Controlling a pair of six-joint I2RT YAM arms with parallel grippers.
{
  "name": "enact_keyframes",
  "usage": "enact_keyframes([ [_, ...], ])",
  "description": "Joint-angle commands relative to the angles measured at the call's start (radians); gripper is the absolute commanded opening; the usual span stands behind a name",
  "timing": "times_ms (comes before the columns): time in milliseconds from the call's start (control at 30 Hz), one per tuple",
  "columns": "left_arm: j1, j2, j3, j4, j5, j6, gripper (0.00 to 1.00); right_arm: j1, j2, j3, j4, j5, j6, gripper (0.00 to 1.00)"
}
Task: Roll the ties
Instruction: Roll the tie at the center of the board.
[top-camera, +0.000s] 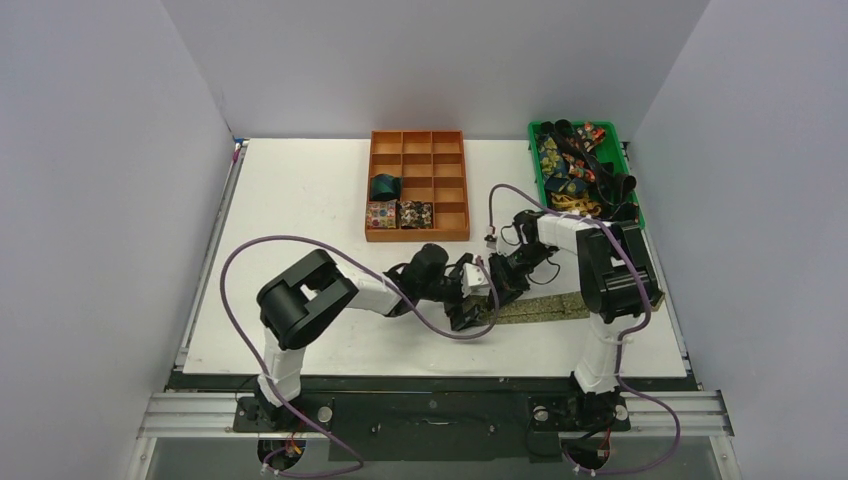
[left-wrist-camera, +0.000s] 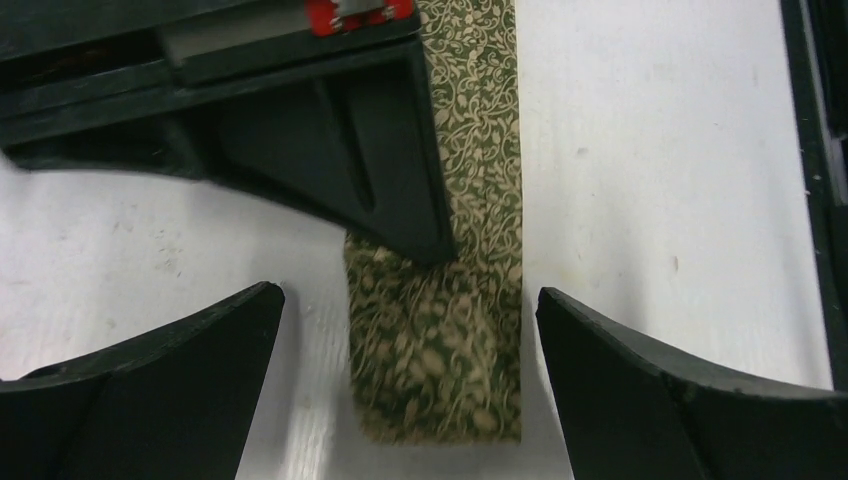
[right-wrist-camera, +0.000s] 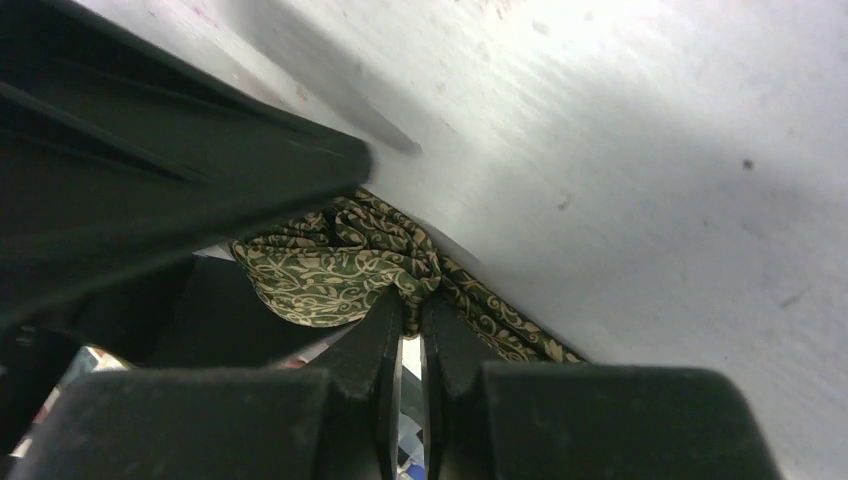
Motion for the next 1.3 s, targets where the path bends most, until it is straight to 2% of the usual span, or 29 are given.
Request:
enact_keyframes([
  [0,-0.021,0.069,0.061,0.012,-0.084,-0.065,0.95,0.030,0.052,0.065,0.066,0.155,-0.043,0.00],
  [100,-0.004,0.076,0.009,-0.005,-0.088,-0.066,0.86,0.042,0.068,0.120,0.067,0.151,-0.038,0.00],
  [167,0.001,0.063,-0.046,-0.007,-0.090,-0.017,0.78,0.055,0.075,0.143,0.064,0.145,-0.036,0.00],
  [300,0.020,0.062,-0.091,-0.041,-0.173,0.041,0.47,0.072,0.063,0.168,0.042,0.092,-0.041,0.00],
  [367,0.039,0.065,-0.086,-0.067,-0.227,0.035,0.39,0.070,0.025,0.160,0.025,0.045,-0.031,0.00],
  [500,0.059,0.059,-0.088,-0.110,-0.197,0.084,0.36,0.066,-0.081,0.078,0.019,0.004,0.022,0.00],
  [567,0.067,0.047,-0.099,-0.103,-0.153,0.106,0.34,0.055,-0.077,0.024,0.031,0.005,0.038,0.00],
  [667,0.073,0.042,-0.104,-0.114,-0.091,0.141,0.36,0.033,-0.031,0.018,0.064,0.054,0.038,0.00],
  [733,0.073,0.042,-0.107,-0.114,-0.087,0.140,0.46,0.012,0.031,0.029,0.064,0.083,0.032,0.00],
  [767,0.076,0.036,-0.110,-0.111,-0.088,0.135,0.57,0.007,0.067,0.035,0.064,0.097,0.026,0.00],
  [800,0.085,0.029,-0.114,-0.097,-0.082,0.122,0.63,0.001,0.081,0.040,0.067,0.107,0.023,0.00],
  [867,0.112,-0.001,-0.140,-0.040,-0.030,0.090,0.69,-0.002,0.109,0.056,0.076,0.141,0.017,0.00],
  [1067,0.144,-0.047,-0.199,0.076,0.136,0.028,0.75,0.005,0.146,0.075,0.083,0.185,0.003,0.00],
  [1267,0.116,0.074,-0.165,0.411,0.172,-0.185,0.75,0.004,0.152,0.068,0.075,0.196,-0.042,0.00],
])
